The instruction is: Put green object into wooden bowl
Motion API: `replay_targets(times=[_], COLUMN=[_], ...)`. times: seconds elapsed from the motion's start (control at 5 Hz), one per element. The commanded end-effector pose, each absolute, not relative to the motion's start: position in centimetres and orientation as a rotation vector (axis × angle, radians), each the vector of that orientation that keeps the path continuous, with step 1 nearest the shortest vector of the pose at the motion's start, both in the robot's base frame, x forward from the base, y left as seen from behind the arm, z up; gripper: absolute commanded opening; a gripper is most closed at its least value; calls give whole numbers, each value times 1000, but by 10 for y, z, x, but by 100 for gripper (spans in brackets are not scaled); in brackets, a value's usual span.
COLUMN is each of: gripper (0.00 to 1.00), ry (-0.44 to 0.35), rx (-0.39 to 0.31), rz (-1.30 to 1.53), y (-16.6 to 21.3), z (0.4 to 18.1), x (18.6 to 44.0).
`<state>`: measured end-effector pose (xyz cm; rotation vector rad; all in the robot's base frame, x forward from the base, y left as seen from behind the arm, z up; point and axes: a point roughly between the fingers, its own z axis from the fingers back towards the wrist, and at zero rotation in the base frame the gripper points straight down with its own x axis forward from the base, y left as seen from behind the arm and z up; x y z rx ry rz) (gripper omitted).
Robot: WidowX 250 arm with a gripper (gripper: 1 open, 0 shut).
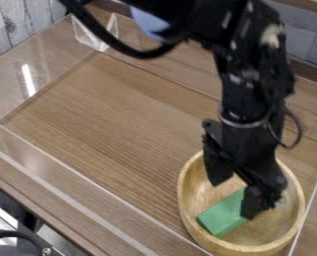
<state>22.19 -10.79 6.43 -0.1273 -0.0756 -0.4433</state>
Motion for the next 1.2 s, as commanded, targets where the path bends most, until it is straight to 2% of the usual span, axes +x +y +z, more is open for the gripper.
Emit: replay_targets(times=[0.0, 0.2, 0.4, 0.6, 1.0], gripper=[100, 0, 100, 100, 100], ry=[-106, -111, -121, -131, -167], rx=[-128, -113, -98, -90, -49], rz=[-508, -552, -556, -546, -332], y=[-116, -118, -117, -107, -95], z=[74, 84, 93, 91, 110], x=[222, 218, 222, 224, 239])
